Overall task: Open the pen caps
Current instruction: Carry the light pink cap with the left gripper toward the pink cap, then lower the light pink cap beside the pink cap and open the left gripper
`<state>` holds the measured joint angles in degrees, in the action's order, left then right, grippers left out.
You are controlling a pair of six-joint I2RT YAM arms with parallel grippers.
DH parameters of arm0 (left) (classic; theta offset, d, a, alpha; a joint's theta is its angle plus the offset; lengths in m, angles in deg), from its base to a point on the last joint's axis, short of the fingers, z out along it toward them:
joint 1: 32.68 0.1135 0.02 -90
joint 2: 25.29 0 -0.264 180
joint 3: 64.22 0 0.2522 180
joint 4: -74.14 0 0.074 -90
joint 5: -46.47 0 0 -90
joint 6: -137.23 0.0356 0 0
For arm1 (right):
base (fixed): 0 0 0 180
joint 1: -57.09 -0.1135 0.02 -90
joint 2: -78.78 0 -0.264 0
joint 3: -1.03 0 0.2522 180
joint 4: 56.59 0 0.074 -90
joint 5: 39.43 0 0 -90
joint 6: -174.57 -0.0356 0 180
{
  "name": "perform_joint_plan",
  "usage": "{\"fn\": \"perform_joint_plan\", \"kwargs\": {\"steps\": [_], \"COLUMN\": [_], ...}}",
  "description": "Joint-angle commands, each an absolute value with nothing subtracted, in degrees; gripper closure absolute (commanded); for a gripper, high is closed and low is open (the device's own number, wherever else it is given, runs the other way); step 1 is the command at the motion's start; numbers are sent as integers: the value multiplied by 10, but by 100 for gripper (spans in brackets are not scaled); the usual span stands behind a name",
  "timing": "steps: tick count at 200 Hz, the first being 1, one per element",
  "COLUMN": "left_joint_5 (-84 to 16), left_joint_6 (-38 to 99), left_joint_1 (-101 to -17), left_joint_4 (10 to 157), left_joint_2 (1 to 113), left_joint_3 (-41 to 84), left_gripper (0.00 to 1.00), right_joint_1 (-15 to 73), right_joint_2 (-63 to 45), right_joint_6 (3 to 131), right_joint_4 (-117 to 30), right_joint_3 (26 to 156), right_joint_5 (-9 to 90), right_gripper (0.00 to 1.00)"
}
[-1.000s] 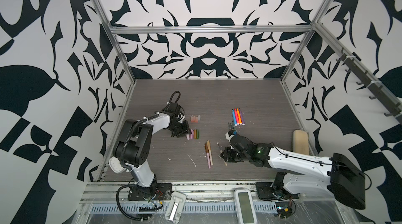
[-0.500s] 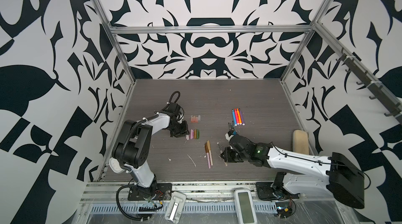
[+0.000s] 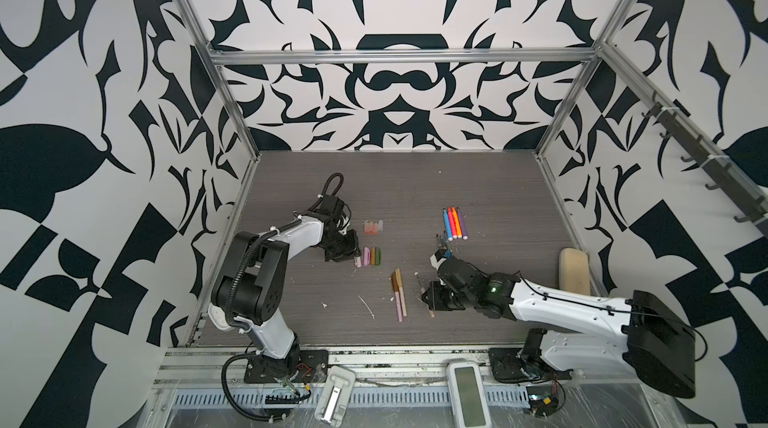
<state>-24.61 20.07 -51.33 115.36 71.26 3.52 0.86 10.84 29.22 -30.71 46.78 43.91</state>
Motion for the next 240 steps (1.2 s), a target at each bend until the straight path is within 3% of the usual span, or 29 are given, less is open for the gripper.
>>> {"fn": "perform_joint_plan", "kwargs": {"steps": [1, 240], "left_joint_5": [-234, -228], "left_joint_6": [196, 186], "left_joint_1": [-515, -527], "left_joint_4": [1158, 1142], "left_joint_2": [719, 749], "left_joint_3": [32, 51], "left_gripper": [71, 71], "right_joint_1": [11, 13], "right_joint_2": [114, 116], "right_joint_6": [298, 303], "right_joint_4": [-317, -300], "right_joint_3": [479, 480], "right_joint_5": [443, 451], "right_gripper": [100, 100]}}
